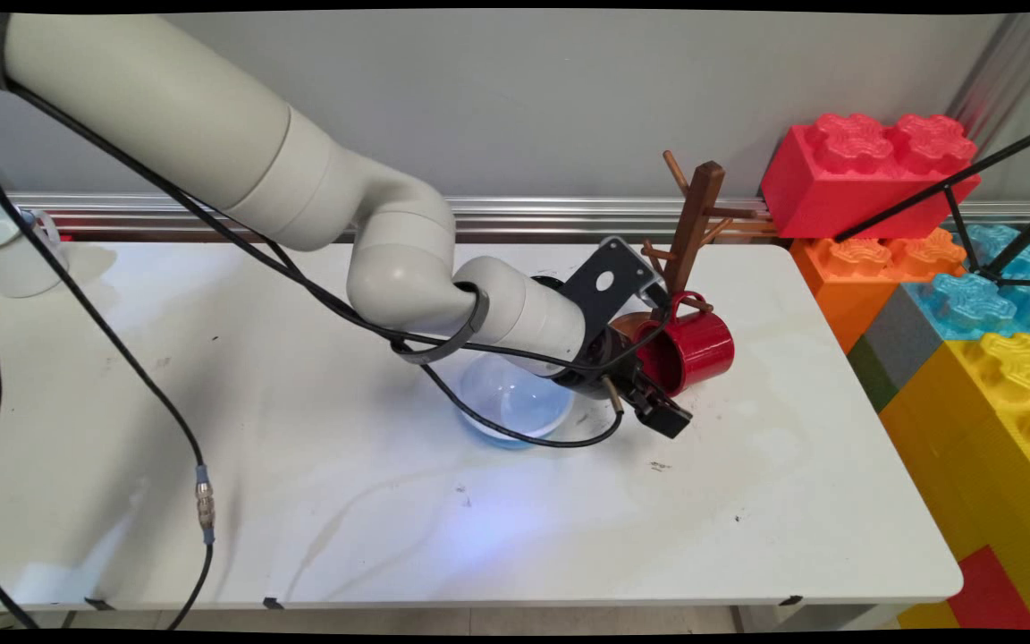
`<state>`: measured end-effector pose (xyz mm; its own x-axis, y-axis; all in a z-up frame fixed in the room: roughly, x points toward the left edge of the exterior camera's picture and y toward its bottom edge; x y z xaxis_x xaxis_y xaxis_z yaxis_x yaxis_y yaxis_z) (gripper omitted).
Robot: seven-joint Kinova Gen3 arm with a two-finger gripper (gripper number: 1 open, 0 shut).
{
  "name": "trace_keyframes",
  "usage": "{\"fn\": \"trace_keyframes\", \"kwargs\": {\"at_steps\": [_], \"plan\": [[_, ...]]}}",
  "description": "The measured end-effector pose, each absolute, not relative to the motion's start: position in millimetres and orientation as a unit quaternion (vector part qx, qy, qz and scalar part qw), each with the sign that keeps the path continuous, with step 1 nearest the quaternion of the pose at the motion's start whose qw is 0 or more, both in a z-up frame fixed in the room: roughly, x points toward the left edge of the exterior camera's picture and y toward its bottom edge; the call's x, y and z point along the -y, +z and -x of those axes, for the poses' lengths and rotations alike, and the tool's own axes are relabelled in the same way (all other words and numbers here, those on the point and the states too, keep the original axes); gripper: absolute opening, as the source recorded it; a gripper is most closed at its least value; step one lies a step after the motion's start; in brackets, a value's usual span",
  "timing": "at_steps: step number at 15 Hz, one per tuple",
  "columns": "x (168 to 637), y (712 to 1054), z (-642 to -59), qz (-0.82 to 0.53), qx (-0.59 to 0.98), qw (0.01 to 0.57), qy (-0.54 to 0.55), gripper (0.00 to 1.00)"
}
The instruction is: Pick up the red mug from the rack
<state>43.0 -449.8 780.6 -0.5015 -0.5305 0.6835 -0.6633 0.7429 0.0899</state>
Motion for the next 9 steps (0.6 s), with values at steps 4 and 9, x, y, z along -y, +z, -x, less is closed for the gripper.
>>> {"fn": "trace_keyframes", "kwargs": {"at_steps": [4, 9], "plan": [[451.1, 775.3, -43.1, -0.357, 0.847, 0.383, 0.088, 1.00], [452.1, 767.9, -44.3, -0.376, 0.831, 0.401, 0.083, 1.00]]}}
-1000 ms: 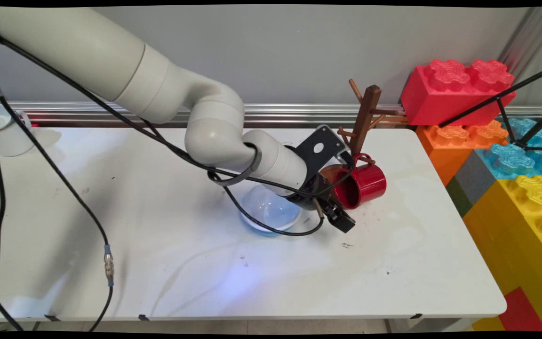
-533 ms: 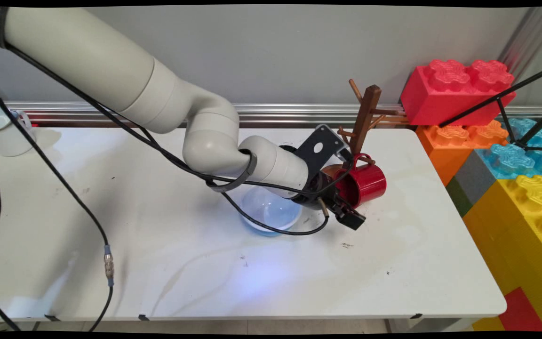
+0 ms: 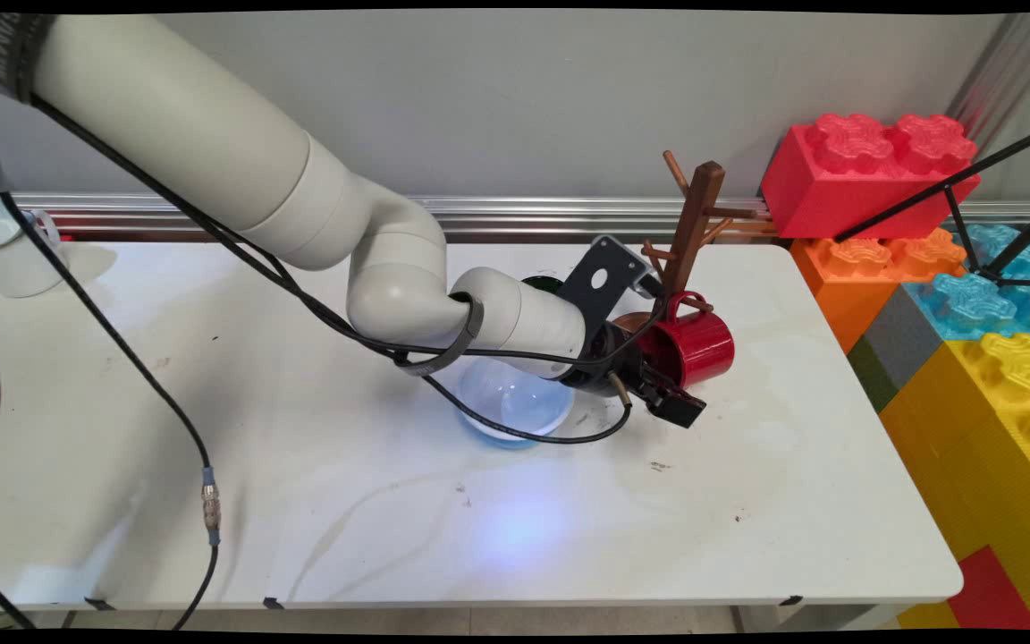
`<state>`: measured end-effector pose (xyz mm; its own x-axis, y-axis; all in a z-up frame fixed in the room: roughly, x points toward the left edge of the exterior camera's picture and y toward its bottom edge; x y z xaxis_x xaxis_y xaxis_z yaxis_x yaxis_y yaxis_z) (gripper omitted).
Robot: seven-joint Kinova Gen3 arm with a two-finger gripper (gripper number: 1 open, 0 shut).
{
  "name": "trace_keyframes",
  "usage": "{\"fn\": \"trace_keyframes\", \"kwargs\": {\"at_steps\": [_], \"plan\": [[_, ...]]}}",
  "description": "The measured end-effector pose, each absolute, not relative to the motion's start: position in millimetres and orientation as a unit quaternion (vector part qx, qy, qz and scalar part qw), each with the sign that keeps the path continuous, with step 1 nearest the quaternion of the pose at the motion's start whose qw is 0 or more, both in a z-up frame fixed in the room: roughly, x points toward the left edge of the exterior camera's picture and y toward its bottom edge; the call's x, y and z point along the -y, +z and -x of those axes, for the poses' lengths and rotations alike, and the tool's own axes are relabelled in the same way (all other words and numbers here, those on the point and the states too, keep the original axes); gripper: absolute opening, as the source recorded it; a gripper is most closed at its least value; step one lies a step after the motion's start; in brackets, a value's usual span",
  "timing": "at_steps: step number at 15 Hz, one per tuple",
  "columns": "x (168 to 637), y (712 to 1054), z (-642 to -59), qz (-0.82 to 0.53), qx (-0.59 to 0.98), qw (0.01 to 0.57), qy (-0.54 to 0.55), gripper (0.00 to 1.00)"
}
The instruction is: Pick up the red mug from the rack
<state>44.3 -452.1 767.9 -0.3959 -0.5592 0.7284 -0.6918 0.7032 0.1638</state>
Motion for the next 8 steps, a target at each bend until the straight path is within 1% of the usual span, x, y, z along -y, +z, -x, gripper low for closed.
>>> {"fn": "trace_keyframes", "kwargs": {"at_steps": [8], "plan": [[458.4, 751.0, -37.3, -0.416, 0.799, 0.430, 0.060, 1.00]]}}
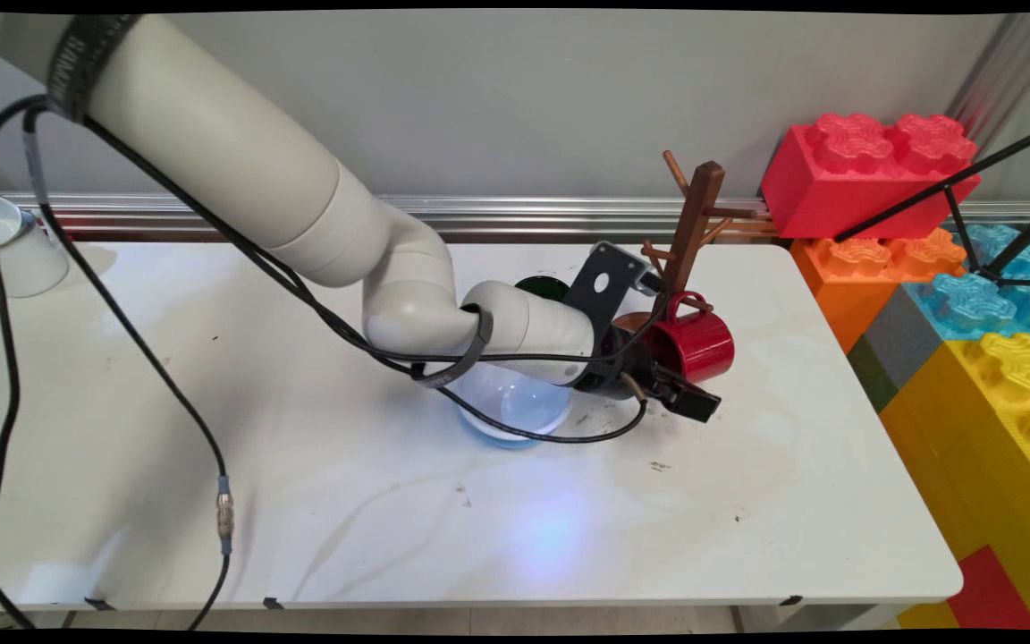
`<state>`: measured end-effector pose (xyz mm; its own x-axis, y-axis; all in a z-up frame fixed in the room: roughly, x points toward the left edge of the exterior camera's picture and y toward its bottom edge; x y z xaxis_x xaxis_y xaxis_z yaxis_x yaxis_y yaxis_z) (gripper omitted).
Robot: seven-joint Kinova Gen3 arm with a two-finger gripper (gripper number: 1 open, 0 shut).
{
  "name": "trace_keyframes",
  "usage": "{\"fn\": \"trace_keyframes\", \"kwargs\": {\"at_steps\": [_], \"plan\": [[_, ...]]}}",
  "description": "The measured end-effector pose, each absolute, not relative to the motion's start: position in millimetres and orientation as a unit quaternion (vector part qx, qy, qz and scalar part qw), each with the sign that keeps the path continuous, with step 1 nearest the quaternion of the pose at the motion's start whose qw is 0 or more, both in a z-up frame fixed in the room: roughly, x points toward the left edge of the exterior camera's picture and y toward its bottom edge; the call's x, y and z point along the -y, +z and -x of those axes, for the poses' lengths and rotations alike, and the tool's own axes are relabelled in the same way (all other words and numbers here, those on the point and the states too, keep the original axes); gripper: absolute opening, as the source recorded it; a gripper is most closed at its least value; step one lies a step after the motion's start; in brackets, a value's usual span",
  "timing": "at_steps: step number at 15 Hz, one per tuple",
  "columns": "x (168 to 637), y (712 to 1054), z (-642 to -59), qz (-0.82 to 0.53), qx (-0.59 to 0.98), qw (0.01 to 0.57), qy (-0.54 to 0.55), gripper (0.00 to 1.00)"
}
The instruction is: Pick up the red mug from the rack
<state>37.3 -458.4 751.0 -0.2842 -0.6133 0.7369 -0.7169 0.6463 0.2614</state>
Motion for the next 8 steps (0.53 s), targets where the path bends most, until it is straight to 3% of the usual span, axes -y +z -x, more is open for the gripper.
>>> {"fn": "trace_keyframes", "kwargs": {"at_steps": [8], "plan": [[468.5, 735.8, -33.9, -0.457, 0.765, 0.454, 0.035, 1.00]]}}
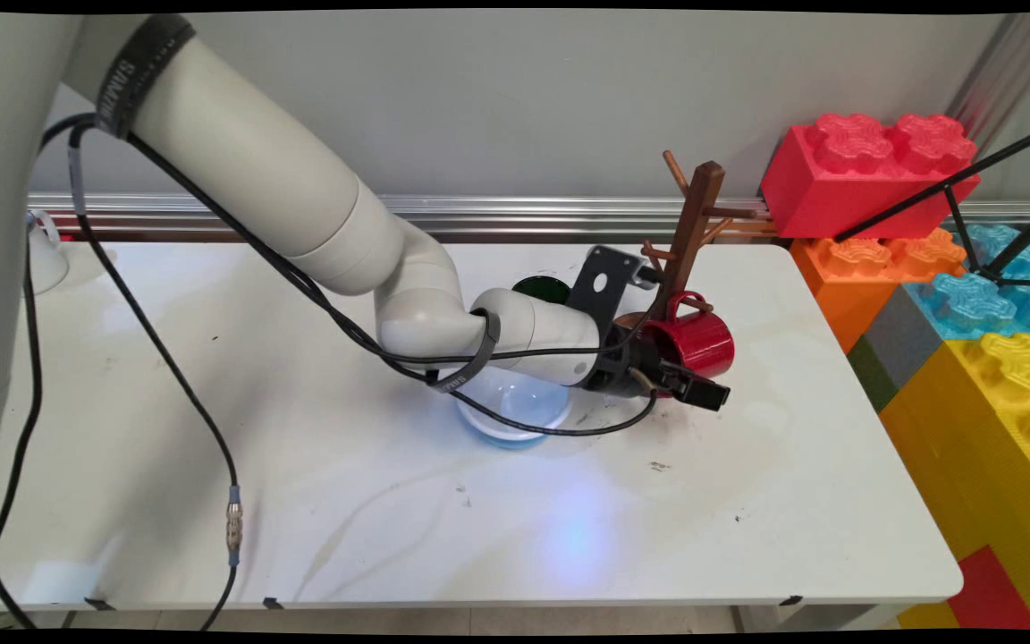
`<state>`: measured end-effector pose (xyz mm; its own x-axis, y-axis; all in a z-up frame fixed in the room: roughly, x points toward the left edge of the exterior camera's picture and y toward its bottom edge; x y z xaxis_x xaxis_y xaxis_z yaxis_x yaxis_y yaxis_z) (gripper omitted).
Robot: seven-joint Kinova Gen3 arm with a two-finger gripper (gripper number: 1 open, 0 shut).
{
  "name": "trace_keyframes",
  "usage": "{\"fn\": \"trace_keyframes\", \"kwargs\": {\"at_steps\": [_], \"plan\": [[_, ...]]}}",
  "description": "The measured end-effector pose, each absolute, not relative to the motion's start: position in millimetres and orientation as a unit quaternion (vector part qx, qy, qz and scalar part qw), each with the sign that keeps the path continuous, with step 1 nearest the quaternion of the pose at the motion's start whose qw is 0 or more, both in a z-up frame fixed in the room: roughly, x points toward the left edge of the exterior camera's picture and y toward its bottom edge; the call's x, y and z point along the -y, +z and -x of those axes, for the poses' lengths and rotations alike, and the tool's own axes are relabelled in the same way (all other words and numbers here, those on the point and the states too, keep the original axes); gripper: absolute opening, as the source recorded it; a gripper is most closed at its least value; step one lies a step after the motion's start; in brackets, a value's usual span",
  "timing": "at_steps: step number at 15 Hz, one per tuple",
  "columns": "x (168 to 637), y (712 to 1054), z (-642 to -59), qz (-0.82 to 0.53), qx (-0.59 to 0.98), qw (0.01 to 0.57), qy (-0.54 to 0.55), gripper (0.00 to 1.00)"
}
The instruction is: Pick up the red mug from the rack
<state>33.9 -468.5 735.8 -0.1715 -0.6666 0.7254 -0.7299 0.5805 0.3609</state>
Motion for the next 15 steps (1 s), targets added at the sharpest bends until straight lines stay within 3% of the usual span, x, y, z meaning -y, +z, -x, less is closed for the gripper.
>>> {"fn": "trace_keyframes", "kwargs": {"at_steps": [15], "plan": [[476.6, 727.7, -30.9, -0.516, 0.697, 0.498, -0.027, 1.00]]}}
